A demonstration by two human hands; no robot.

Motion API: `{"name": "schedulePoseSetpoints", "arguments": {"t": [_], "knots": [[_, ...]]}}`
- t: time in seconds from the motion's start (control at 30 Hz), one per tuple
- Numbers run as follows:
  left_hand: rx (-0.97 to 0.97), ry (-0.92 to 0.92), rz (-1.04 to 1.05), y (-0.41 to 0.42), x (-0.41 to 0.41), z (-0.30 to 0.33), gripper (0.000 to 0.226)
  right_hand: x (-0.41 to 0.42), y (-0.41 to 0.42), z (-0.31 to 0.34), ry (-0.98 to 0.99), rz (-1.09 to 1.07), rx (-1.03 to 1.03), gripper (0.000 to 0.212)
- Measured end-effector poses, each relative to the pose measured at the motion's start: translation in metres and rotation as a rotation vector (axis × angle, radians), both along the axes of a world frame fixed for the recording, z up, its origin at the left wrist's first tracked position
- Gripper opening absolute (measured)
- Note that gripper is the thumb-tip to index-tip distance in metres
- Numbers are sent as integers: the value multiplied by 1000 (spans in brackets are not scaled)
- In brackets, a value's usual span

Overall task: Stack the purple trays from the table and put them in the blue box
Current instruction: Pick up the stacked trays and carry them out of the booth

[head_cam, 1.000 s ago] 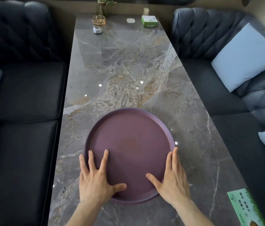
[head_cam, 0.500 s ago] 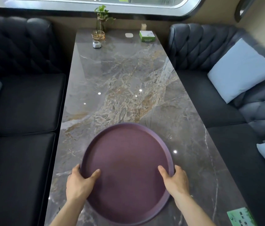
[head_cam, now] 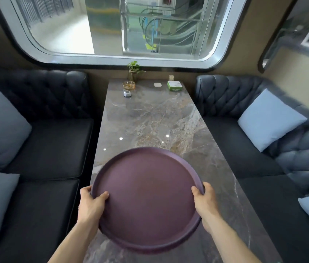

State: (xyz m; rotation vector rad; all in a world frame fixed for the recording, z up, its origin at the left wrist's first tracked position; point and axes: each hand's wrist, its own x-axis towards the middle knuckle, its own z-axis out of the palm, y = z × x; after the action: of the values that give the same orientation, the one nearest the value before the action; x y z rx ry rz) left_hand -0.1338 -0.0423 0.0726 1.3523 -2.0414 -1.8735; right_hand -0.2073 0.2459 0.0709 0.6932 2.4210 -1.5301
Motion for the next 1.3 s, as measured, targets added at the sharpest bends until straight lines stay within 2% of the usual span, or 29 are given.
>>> {"name": "schedulePoseSetpoints", "arguments": {"t": [0.13, 0.27, 0.4, 0.53, 0.87, 1.03, 1.3], "knots": [[2, 137, 10, -15, 2, 68, 40, -12, -18, 62, 140, 12, 67, 36], [-59, 254, 0, -43, -7, 120, 47, -15, -32, 135, 293, 14, 73, 21], [-102, 426, -19, -43, 6, 210, 40, -14, -43, 198, 395, -3, 73, 13], [-128, 529, -26, -47, 13, 261, 37, -15, -46, 245, 475, -2, 44, 15], [-92, 602, -58, -36, 17, 302, 35, -2, -33, 298, 543, -65, 3, 22], [-77, 611, -84, -14, 11, 303, 36, 3, -7, 302, 576, -88, -27, 11], [-27, 625, -202, 82, -12, 301, 35, 21, 97, 302, 562, -201, -13, 16]]}}
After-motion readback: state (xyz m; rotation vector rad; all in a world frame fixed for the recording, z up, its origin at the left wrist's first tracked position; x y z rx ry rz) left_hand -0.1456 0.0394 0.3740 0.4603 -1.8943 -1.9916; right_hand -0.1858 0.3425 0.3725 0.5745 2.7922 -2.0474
